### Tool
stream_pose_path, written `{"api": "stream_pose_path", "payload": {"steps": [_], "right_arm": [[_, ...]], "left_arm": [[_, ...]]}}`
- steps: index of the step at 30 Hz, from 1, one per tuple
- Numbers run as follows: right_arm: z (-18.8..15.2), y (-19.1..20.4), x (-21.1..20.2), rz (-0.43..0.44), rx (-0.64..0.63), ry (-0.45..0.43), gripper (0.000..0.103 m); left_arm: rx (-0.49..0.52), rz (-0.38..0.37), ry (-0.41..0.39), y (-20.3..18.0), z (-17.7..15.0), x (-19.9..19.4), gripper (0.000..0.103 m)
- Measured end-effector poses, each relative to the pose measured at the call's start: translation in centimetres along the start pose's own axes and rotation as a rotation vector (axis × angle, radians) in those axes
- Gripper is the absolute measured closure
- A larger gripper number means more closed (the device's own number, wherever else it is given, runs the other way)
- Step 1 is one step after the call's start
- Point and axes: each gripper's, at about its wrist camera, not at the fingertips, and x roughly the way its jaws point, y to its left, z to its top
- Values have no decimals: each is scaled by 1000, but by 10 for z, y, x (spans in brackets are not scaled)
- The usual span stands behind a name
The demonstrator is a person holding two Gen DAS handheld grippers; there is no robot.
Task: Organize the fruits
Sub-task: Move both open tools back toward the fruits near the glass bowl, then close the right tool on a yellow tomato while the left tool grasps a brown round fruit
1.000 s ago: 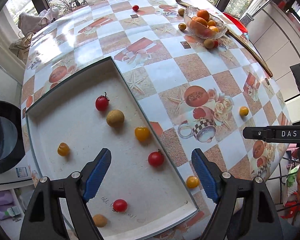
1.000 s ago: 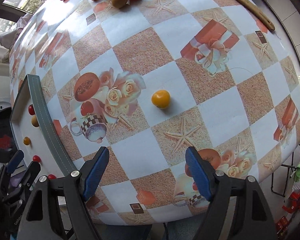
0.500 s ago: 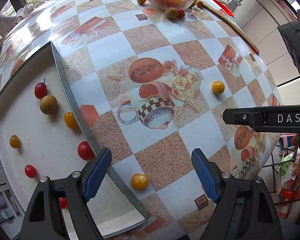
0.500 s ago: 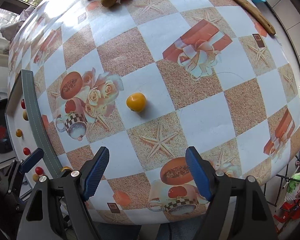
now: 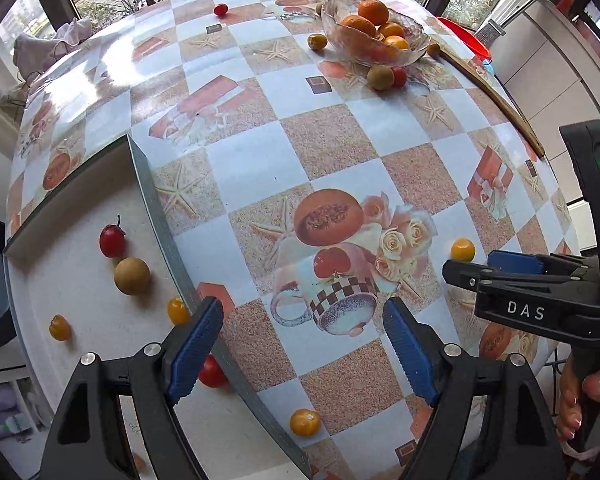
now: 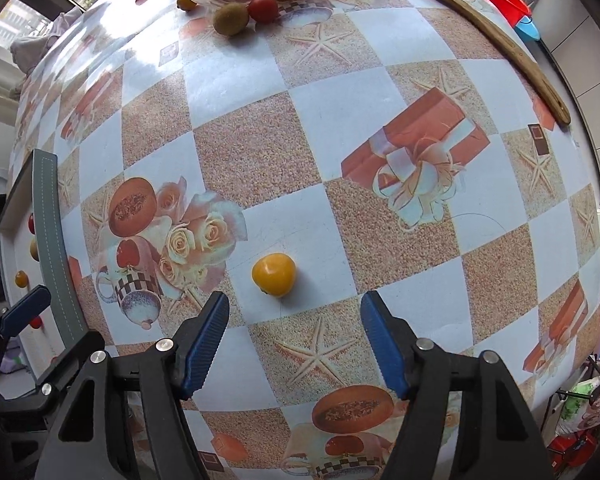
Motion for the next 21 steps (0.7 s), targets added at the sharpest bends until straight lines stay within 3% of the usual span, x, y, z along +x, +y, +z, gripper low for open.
{"api": "stream_pose_path", "payload": {"steps": [8, 13, 15, 21], "right_arm": [[6, 11, 0, -9, -53, -62, 52], [11, 29, 4, -8, -91, -94, 75], [15, 32, 1, -8, -91, -110, 79], [45, 5, -7, -9, -2, -146, 85]], "left_arm": [[15, -6, -57, -8, 69, 20, 20], [57, -27, -73, -33, 101, 41, 20], [69, -32, -83, -42, 111, 47, 20], [56, -47, -115, -59, 134, 64, 20]]}}
